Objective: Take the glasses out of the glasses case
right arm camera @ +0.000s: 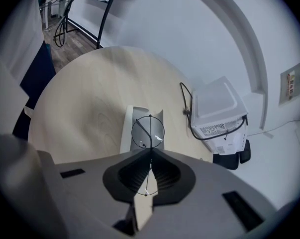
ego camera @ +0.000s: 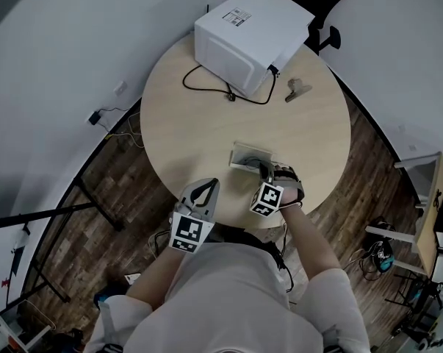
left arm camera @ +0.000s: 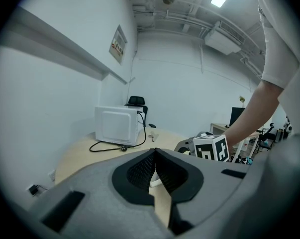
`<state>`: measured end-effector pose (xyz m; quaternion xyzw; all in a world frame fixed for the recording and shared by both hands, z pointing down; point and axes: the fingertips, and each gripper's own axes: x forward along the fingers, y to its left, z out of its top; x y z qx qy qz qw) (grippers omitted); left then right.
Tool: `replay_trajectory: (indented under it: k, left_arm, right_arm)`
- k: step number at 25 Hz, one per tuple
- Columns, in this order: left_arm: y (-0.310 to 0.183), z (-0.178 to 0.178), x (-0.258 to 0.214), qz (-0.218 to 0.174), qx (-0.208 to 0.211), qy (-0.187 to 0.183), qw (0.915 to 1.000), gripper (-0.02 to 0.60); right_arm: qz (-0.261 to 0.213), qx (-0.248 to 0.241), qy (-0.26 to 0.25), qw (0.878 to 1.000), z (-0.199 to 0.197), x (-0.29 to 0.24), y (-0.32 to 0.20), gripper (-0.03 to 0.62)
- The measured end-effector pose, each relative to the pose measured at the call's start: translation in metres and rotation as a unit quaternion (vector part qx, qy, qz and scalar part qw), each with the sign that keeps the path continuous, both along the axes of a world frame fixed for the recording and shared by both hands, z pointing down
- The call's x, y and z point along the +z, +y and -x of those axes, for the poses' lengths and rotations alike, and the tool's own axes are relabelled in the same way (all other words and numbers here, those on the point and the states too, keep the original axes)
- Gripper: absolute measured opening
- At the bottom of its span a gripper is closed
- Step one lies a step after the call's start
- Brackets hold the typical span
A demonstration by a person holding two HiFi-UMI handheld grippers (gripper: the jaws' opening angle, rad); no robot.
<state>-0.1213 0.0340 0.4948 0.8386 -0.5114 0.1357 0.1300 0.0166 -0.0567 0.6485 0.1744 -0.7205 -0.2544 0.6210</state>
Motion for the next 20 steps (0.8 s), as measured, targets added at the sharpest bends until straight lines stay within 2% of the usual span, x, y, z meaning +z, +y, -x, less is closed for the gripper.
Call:
replay_trajectory:
  k: [9,20]
  left_arm:
    - [-0.003,-0.026,-0.004,-0.007,0.035,0.001,0.9994,0.008]
    - [-0.014,-0.065,-0.013,-0.021,0.066,0.000,0.9976,0.008]
  right_arm:
    - [-0.014,0.039,-0.001,0.999,-0.045,-0.014,0.005,0.018]
    - [0.003,0.090,0.013,0.996,-0.117,-0.003,0.019,0.018]
